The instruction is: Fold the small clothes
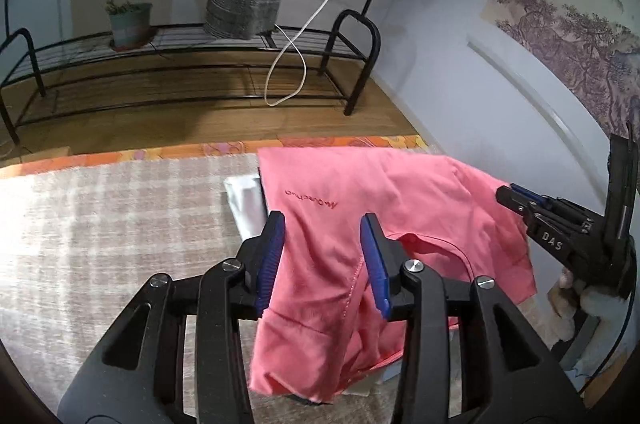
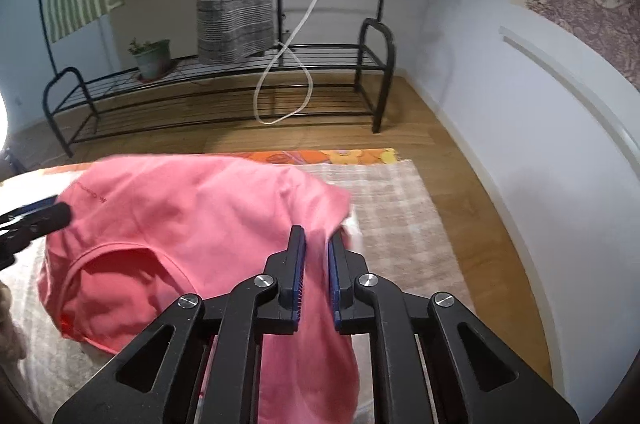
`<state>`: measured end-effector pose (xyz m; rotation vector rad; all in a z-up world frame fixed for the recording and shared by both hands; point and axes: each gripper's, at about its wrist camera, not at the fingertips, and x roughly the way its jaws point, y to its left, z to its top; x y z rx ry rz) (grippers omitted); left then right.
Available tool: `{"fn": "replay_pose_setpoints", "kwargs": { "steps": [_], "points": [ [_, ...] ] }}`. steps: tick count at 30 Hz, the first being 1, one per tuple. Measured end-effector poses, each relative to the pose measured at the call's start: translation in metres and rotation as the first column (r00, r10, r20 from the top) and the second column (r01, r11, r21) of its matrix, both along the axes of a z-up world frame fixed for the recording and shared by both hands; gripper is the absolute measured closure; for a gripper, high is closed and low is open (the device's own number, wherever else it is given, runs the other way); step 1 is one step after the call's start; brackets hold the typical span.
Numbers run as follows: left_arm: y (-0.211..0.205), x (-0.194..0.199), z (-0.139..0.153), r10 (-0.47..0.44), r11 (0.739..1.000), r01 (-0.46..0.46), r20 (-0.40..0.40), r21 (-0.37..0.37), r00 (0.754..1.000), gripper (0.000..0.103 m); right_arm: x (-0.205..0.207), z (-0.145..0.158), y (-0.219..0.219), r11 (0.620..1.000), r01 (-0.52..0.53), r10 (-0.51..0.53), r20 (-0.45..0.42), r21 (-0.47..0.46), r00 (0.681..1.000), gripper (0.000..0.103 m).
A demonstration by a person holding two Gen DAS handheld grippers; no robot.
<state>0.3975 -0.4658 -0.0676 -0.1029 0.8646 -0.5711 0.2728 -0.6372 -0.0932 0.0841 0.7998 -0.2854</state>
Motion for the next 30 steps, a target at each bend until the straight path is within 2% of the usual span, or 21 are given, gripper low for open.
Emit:
{"fn": "replay_pose_setpoints", "kwargs": {
  "steps": [2, 8, 14, 19, 27, 30],
  "points": [
    [0.006, -0.003, 0.003, 0.004, 1.000, -0.004, -0.001, -0.003, 1.000, 0.064, -0.005, 0.006, -0.002, 1.000, 0.007, -0.007, 0.014, 0.003, 1.000, 0.082],
    [0.026, -0.023, 0.022, 0.008, 1.000, -0.008, 0.019, -0.007, 1.000, 0.064, -0.025, 0.027, 0.003, 1.000, 0.019, -0.019, 0.039, 0.006, 0.999, 0.081],
    [0.047, -0.060, 0.053, -0.004, 1.000, 0.005, 0.066, -0.010, 0.998, 0.064, -0.051, 0.053, 0.022, 1.000, 0.006, -0.008, 0.079, 0.019, 0.997, 0.081],
    [0.070, -0.106, 0.086, -0.019, 1.000, 0.022, 0.116, -0.022, 0.993, 0.064, -0.083, 0.081, 0.046, 1.000, 0.003, -0.007, 0.125, 0.031, 0.992, 0.081],
    [0.123, -0.198, 0.145, -0.054, 0.997, 0.063, 0.231, -0.033, 0.971, 0.064, -0.153, 0.129, 0.103, 0.998, -0.025, 0.011, 0.225, 0.058, 0.974, 0.081],
    [0.144, -0.229, 0.158, -0.072, 0.996, 0.082, 0.258, -0.028, 0.963, 0.064, -0.179, 0.140, 0.128, 0.999, -0.038, 0.027, 0.249, 0.037, 0.968, 0.081]
  ]
}}
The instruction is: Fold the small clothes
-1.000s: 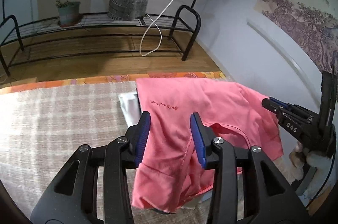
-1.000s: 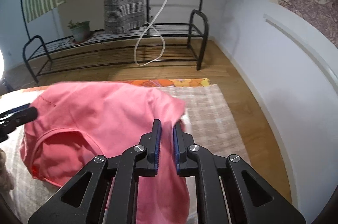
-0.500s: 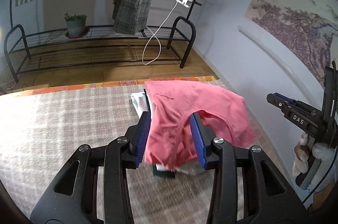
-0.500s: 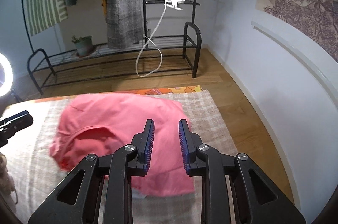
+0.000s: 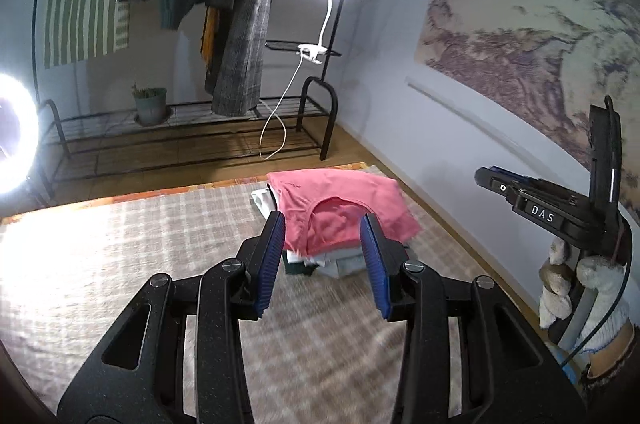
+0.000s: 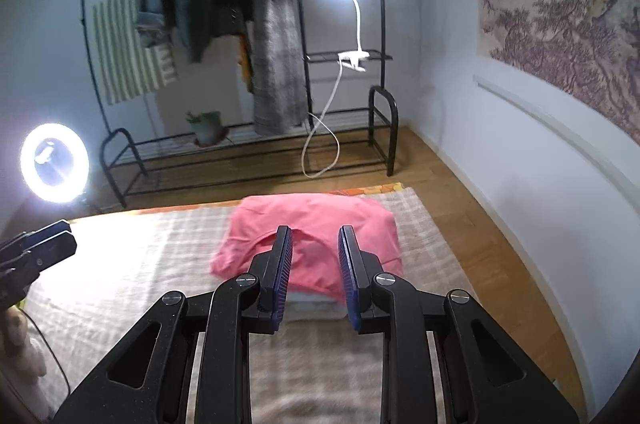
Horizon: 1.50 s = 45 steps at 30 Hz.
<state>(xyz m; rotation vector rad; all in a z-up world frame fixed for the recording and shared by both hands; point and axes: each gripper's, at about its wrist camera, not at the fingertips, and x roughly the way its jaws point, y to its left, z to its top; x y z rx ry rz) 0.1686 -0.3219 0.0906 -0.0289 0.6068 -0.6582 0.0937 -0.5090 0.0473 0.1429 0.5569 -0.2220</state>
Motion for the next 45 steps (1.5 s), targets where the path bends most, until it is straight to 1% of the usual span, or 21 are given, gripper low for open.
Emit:
{"fn": "replay_pose_setpoints", "kwargs": {
  "steps": [5, 8, 9, 10, 12, 13, 14, 16, 17, 18, 19, 21, 22, 25, 27, 29, 31, 33, 36, 40, 45],
  "points": [
    [0.036, -0.048, 0.015, -0.011, 1.000, 0.012, 0.057, -0.010, 0.998, 0.064, -0.037, 0.011, 0.038, 1.000, -0.016, 0.016, 0.034, -0.003, 0.999, 0.080],
    [0.057, -0.071, 0.016, -0.014, 1.000, 0.016, 0.075, -0.018, 0.997, 0.063, -0.058, 0.011, 0.058, 1.000, -0.018, 0.018, 0.054, -0.007, 0.998, 0.071],
    [0.064, -0.077, 0.016, -0.015, 1.000, 0.016, 0.079, -0.020, 0.997, 0.063, -0.064, 0.010, 0.066, 1.000, -0.015, 0.016, 0.058, -0.018, 0.998, 0.070],
    [0.070, -0.081, 0.015, -0.014, 1.000, 0.016, 0.082, -0.019, 0.997, 0.062, -0.070, 0.008, 0.073, 1.000, -0.014, 0.016, 0.062, -0.027, 0.998, 0.070],
    [0.084, -0.092, 0.010, -0.015, 1.000, 0.017, 0.086, -0.017, 0.996, 0.052, -0.081, 0.003, 0.085, 0.999, -0.015, 0.018, 0.074, -0.031, 0.997, 0.070],
    [0.088, -0.095, 0.008, -0.014, 1.000, 0.016, 0.087, -0.015, 0.996, 0.050, -0.085, 0.000, 0.090, 1.000, -0.017, 0.019, 0.080, -0.026, 0.997, 0.069],
    [0.096, -0.100, 0.004, -0.010, 1.000, 0.011, 0.093, -0.011, 0.996, 0.049, -0.090, -0.002, 0.094, 1.000, -0.018, 0.020, 0.085, -0.020, 0.996, 0.066],
    [0.105, -0.105, -0.001, -0.003, 1.000, 0.003, 0.100, -0.001, 0.995, 0.047, -0.099, -0.009, 0.105, 1.000, -0.018, 0.019, 0.094, -0.013, 0.995, 0.055],
    [0.112, -0.109, -0.006, 0.000, 1.000, 0.000, 0.105, 0.003, 0.995, 0.044, -0.102, -0.012, 0.110, 1.000, -0.018, 0.020, 0.096, -0.015, 0.995, 0.049],
    [0.116, -0.111, -0.009, 0.002, 1.000, -0.002, 0.108, 0.004, 0.994, 0.040, -0.104, -0.017, 0.116, 1.000, -0.016, 0.018, 0.093, -0.023, 0.996, 0.049],
    [0.121, -0.114, -0.012, 0.005, 1.000, -0.006, 0.112, 0.004, 0.994, 0.038, -0.105, -0.021, 0.122, 0.999, -0.017, 0.020, 0.088, -0.034, 0.996, 0.049],
    [0.127, -0.118, -0.018, 0.007, 1.000, -0.008, 0.117, 0.005, 0.993, 0.027, -0.108, -0.028, 0.133, 0.998, -0.018, 0.022, 0.079, -0.055, 0.997, 0.049],
    [0.131, -0.122, -0.021, 0.008, 1.000, -0.010, 0.127, 0.008, 0.992, 0.025, -0.108, -0.031, 0.137, 0.998, -0.020, 0.025, 0.075, -0.060, 0.997, 0.049],
    [0.135, -0.130, -0.025, 0.017, 1.000, -0.019, 0.161, 0.009, 0.987, 0.017, -0.109, -0.040, 0.145, 0.998, -0.026, 0.031, 0.074, -0.065, 0.997, 0.042],
    [0.138, -0.133, -0.029, 0.023, 1.000, -0.023, 0.175, 0.000, 0.984, 0.011, -0.111, -0.046, 0.150, 0.998, -0.023, 0.028, 0.074, -0.066, 0.997, 0.036],
    [0.139, -0.133, -0.031, 0.020, 1.000, -0.021, 0.169, 0.004, 0.985, 0.009, -0.111, -0.050, 0.151, 0.998, -0.020, 0.025, 0.076, -0.060, 0.997, 0.030],
    [0.139, -0.133, -0.032, 0.023, 0.999, -0.028, 0.176, 0.028, 0.984, 0.008, -0.112, -0.055, 0.151, 0.999, -0.010, 0.013, 0.084, -0.044, 0.996, 0.026],
    [0.140, -0.135, -0.034, 0.039, 0.997, -0.051, 0.200, 0.057, 0.979, 0.002, -0.114, -0.061, 0.149, 1.000, -0.002, 0.005, 0.091, -0.030, 0.996, 0.023],
    [0.143, -0.137, -0.036, 0.055, 0.995, -0.070, 0.215, 0.064, 0.975, 0.000, -0.112, -0.071, 0.147, 1.000, 0.006, -0.004, 0.081, -0.025, 0.997, 0.022],
    [0.146, -0.138, -0.042, 0.083, 0.992, -0.102, 0.212, 0.077, 0.974, 0.000, -0.106, -0.081, 0.147, 1.000, -0.007, 0.007, 0.034, -0.020, 0.999, 0.022],
    [0.144, -0.135, -0.051, 0.081, 0.991, -0.100, 0.187, 0.093, 0.979, 0.000, -0.107, -0.082, 0.153, 0.999, -0.019, 0.021, 0.036, -0.043, 0.999, 0.022]
  ]
}}
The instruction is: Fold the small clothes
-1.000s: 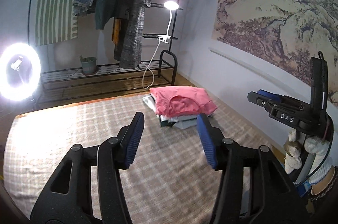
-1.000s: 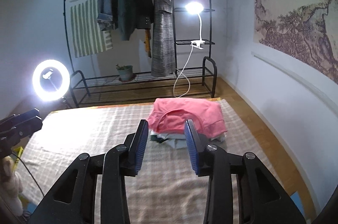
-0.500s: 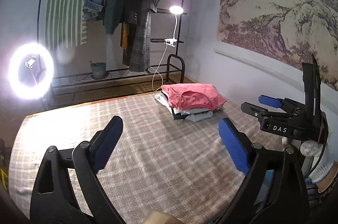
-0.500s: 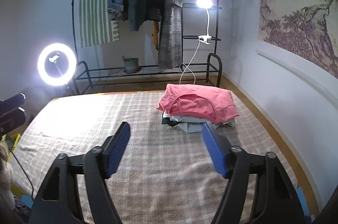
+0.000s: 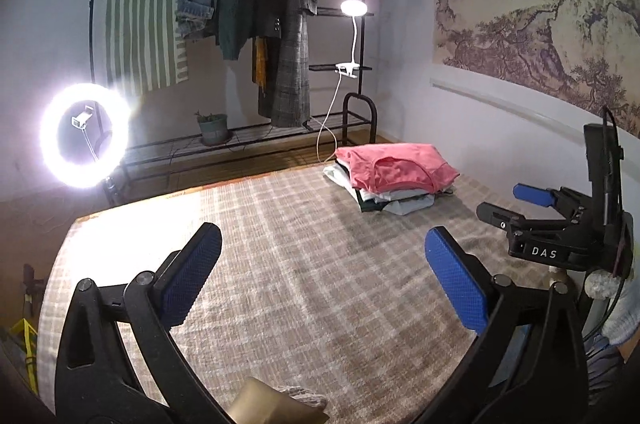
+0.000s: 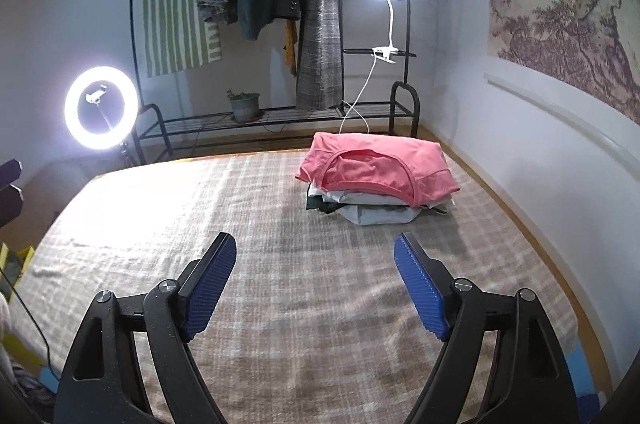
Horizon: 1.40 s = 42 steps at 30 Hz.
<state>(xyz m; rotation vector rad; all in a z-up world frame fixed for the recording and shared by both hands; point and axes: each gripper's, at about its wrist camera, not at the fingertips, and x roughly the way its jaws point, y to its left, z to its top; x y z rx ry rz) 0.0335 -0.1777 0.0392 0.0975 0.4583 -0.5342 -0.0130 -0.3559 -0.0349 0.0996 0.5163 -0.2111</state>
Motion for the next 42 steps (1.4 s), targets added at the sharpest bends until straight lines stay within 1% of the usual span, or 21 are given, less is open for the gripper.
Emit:
{"fn": "replay_pose_setpoints", "kwargs": {
  "steps": [5, 8, 18, 42],
  "points": [
    [-0.003, -0.001, -0.006, -0.011, 1.000, 0.011, -0.018, 0.008, 1.000, 0.000, 0.000, -0.001, 0.004, 1.000, -0.010, 0.010, -0.004, 0.001, 1.000, 0.021],
    [-0.004, -0.003, -0.006, -0.014, 1.000, 0.014, -0.015, 0.015, 1.000, 0.000, 0.001, -0.002, 0.004, 1.000, -0.011, 0.011, -0.006, -0.009, 1.000, 0.021],
    [-0.002, -0.004, -0.003, -0.009, 1.000, 0.009, -0.013, -0.002, 1.000, 0.000, 0.002, -0.005, -0.004, 1.000, 0.010, -0.009, -0.011, 0.030, 1.000, 0.021],
    [-0.004, -0.007, -0.003, -0.016, 1.000, 0.016, -0.012, 0.002, 1.000, 0.000, 0.004, -0.005, -0.006, 0.999, 0.011, -0.011, -0.009, 0.051, 1.000, 0.021]
  ]
}}
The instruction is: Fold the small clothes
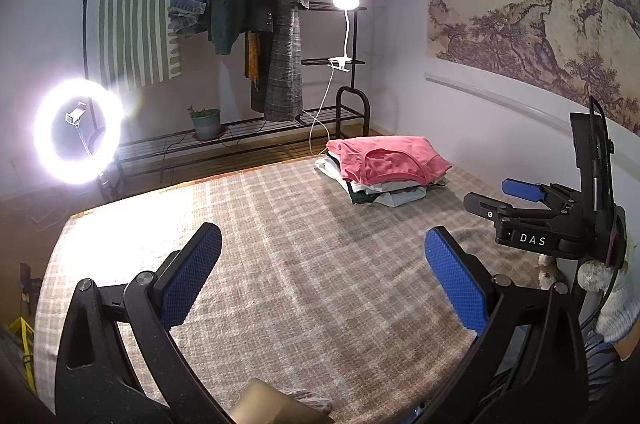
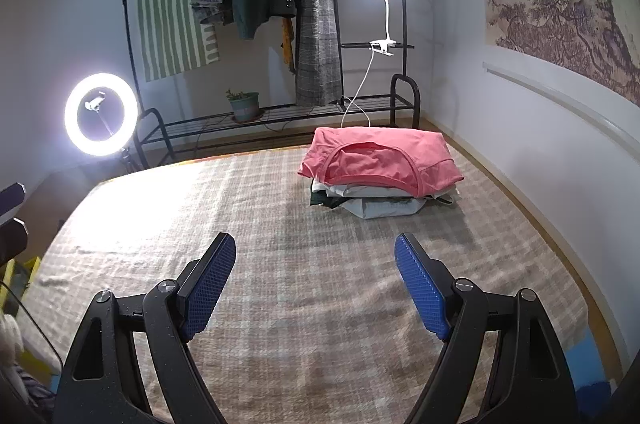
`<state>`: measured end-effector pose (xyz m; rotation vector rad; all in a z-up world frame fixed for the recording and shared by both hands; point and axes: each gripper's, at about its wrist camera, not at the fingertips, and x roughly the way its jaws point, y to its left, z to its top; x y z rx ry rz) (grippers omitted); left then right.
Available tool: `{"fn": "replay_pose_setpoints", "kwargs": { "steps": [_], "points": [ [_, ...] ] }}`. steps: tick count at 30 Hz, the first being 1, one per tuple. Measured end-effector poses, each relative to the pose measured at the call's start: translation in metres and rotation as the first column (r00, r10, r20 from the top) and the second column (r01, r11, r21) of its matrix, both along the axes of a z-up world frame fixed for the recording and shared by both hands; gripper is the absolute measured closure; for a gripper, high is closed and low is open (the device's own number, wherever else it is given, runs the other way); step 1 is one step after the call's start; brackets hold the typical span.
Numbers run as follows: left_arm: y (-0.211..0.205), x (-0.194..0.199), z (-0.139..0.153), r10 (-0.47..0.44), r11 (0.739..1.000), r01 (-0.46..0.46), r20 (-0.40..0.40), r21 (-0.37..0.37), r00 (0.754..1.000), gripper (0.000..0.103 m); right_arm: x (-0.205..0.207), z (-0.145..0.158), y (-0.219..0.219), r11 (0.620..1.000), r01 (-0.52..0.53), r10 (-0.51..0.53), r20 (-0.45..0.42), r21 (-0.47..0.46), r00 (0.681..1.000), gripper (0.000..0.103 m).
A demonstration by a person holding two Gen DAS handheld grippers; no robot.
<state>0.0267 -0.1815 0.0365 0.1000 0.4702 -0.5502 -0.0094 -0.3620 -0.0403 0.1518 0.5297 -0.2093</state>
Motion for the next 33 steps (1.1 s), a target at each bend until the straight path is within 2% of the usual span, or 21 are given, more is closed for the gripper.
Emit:
{"fn": "replay_pose_setpoints", "kwargs": {
  "steps": [23, 33],
  "points": [
    [0.0011, -0.0003, -0.0002, 0.004, 1.000, -0.004, 0.000, 0.002, 1.000, 0.000, -0.0014, -0.0007, 0.0030, 1.000, -0.005, 0.005, -0.002, 0.005, 1.000, 0.021],
    [0.0036, -0.0091, 0.0020, 0.009, 1.000, -0.009, 0.044, -0.001, 0.999, 0.000, -0.0012, -0.0011, 0.0040, 1.000, -0.009, 0.009, -0.005, 0.007, 1.000, 0.021]
  ]
}}
